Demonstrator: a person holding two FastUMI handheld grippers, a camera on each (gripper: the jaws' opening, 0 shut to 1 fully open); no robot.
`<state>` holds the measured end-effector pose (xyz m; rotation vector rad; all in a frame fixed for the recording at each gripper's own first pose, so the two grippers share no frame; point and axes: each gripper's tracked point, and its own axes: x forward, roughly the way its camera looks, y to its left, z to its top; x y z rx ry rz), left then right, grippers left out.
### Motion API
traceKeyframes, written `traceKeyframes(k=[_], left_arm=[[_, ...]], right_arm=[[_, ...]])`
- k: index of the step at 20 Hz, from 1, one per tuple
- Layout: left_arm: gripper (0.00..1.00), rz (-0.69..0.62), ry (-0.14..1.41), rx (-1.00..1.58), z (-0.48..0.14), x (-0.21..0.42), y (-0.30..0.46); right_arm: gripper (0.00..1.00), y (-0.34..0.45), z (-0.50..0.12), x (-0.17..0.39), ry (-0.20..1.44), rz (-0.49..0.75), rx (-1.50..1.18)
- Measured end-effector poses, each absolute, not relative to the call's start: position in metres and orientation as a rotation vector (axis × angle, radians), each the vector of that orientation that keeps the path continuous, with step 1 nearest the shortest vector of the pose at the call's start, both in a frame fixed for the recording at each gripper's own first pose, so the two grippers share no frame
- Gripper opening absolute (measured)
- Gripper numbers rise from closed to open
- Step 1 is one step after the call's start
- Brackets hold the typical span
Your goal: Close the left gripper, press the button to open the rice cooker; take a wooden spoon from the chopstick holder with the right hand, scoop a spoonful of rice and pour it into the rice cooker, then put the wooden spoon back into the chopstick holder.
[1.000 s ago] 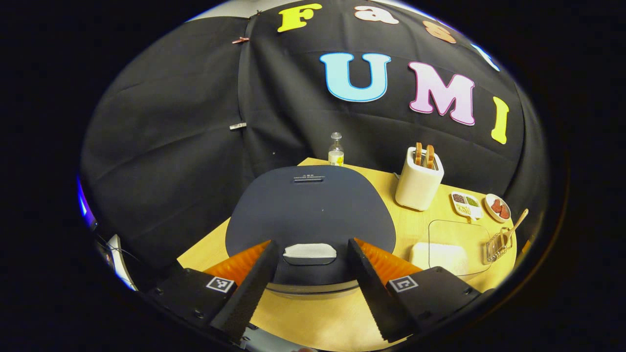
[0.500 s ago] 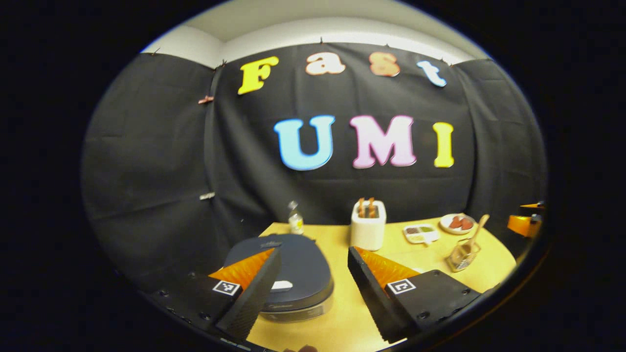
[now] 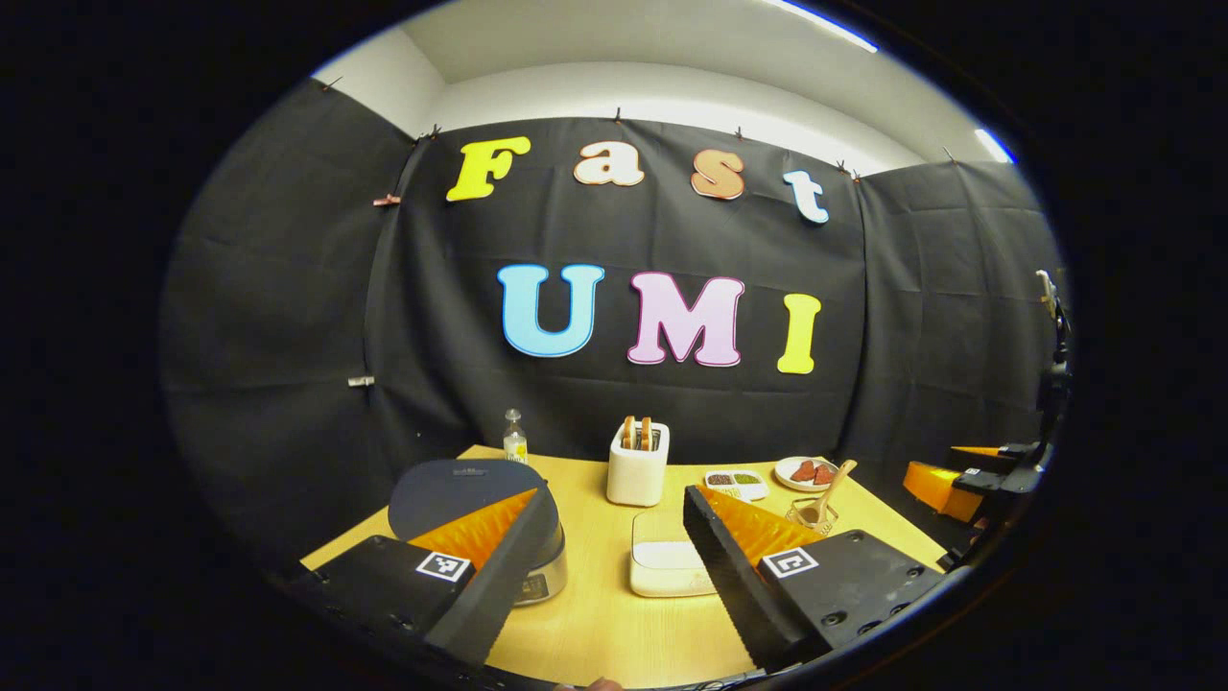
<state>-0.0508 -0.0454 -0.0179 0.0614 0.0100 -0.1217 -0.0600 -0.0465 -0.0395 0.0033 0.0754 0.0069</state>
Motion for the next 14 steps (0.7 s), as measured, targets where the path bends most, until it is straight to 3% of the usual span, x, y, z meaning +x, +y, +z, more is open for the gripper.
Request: traceKeyframes(k=[9, 14], left_arm=[[0.92, -0.066, 0.050, -0.035, -0.042, -0.064, -0.012], [0.95, -0.010, 0.025, -0.075, -0.047, -0.068, 0.000]], right_arm=[[0.99, -0.020, -0.042, -0.068, 0.074, 0.024, -0.002], [0.99, -0.003, -0.046, -0.073, 0.055, 0.054, 0.020]])
